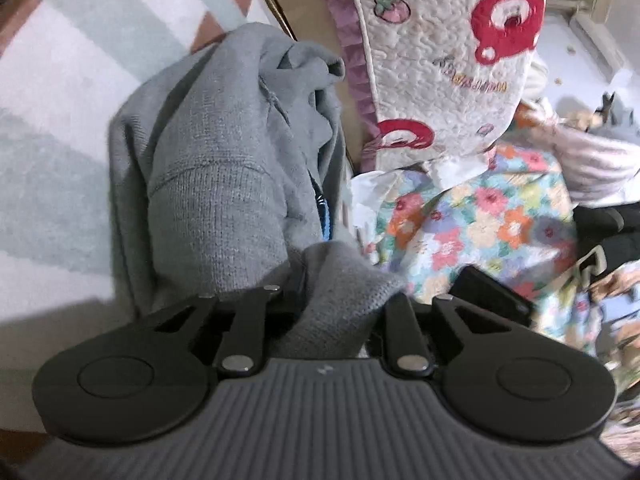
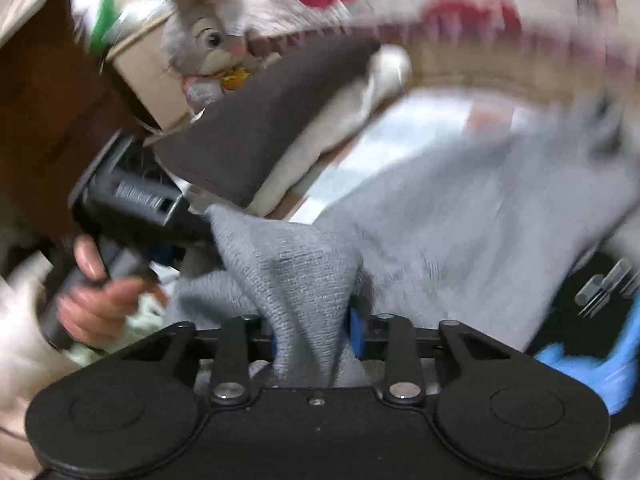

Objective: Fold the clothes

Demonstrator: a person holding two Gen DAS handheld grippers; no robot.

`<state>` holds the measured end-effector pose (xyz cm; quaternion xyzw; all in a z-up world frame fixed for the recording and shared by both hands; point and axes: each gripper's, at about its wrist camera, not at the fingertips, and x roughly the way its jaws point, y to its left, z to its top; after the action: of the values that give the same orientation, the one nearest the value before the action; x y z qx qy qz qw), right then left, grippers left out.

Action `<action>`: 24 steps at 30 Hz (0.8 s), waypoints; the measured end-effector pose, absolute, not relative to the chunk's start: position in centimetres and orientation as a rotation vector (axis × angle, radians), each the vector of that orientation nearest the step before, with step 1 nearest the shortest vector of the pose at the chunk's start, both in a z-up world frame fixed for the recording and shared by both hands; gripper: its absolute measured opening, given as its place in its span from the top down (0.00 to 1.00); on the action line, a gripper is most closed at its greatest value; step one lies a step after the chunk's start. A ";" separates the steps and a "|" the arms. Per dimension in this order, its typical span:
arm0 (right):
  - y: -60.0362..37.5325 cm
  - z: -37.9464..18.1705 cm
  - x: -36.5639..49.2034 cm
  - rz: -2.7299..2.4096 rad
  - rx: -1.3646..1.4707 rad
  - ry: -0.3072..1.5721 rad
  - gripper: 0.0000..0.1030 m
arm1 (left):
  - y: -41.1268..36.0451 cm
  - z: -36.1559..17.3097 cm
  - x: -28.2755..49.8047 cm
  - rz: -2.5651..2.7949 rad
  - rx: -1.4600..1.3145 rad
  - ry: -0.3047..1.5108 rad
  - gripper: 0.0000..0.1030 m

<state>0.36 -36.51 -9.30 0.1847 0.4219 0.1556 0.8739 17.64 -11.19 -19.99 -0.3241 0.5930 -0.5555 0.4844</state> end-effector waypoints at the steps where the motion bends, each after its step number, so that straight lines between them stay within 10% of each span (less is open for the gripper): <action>1: -37.2 -10.2 1.0 0.356 0.475 0.900 0.77 | -10.8 -20.2 17.9 -1.371 -0.817 1.441 0.83; 13: -38.5 -11.9 1.2 0.745 0.914 0.794 0.83 | -11.4 -21.0 18.4 -1.318 -0.879 1.414 0.58; 17: -40.1 -12.3 0.7 0.830 1.044 0.676 0.83 | -10.5 -22.7 16.7 -1.356 -1.203 1.518 0.82; 24: -44.1 -14.0 -0.6 0.872 1.420 0.332 0.84 | -11.8 -20.4 12.4 -1.456 -1.505 1.380 0.90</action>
<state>-0.57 -44.15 -13.97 0.6275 0.1466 0.3855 0.6604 12.42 -11.83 -20.38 -0.5701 0.5229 -0.5518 0.3116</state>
